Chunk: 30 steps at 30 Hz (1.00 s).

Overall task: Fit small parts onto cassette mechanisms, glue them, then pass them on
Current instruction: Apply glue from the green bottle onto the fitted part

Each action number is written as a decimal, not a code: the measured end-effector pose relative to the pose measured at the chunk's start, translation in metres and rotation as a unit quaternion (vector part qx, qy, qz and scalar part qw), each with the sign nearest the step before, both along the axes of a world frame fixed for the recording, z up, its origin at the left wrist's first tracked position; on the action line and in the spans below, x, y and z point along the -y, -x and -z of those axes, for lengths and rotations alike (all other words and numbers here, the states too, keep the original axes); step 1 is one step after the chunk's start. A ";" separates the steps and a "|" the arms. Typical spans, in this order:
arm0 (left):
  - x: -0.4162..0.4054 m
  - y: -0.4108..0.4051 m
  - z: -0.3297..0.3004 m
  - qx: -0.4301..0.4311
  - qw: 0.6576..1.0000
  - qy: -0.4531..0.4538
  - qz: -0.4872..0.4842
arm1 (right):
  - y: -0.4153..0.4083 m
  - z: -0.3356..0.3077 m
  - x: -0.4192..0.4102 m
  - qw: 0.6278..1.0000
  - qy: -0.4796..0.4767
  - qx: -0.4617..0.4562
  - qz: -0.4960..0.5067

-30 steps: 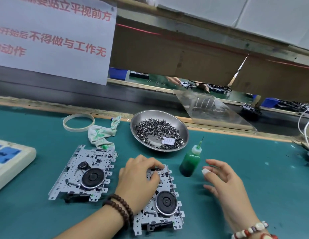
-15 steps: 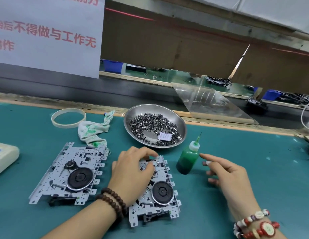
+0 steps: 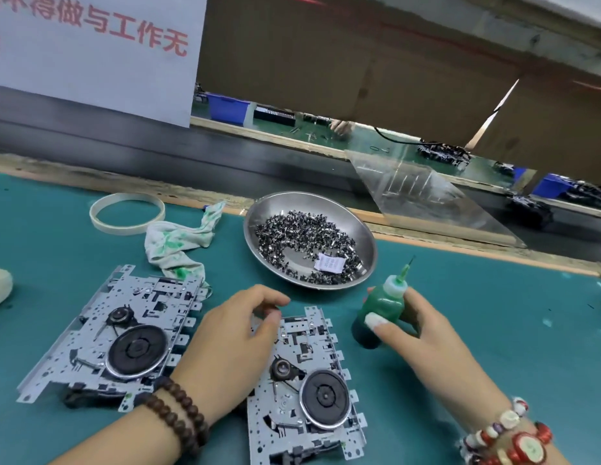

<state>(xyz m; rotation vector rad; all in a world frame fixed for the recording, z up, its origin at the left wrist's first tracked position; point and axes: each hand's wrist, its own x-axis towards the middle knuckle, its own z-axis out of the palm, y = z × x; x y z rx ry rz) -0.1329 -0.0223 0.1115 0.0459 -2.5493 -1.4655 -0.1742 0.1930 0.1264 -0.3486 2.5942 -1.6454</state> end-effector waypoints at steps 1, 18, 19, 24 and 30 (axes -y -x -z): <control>0.000 0.000 -0.001 0.005 1.000 -0.003 0.003 | 0.000 0.000 0.001 1.000 0.010 -0.009 -0.003; -0.002 0.007 -0.012 0.161 0.983 -0.035 0.079 | -0.012 -0.027 -0.014 0.953 0.294 0.031 0.064; -0.002 0.007 -0.012 0.170 0.981 -0.043 0.082 | -0.012 -0.028 -0.013 0.944 0.322 0.034 0.069; -0.002 0.007 -0.014 0.185 0.978 -0.055 0.077 | -0.013 -0.031 -0.008 0.899 0.420 0.097 0.079; -0.001 0.009 -0.016 0.196 0.975 -0.075 0.072 | -0.017 -0.023 0.000 0.942 0.305 0.087 0.112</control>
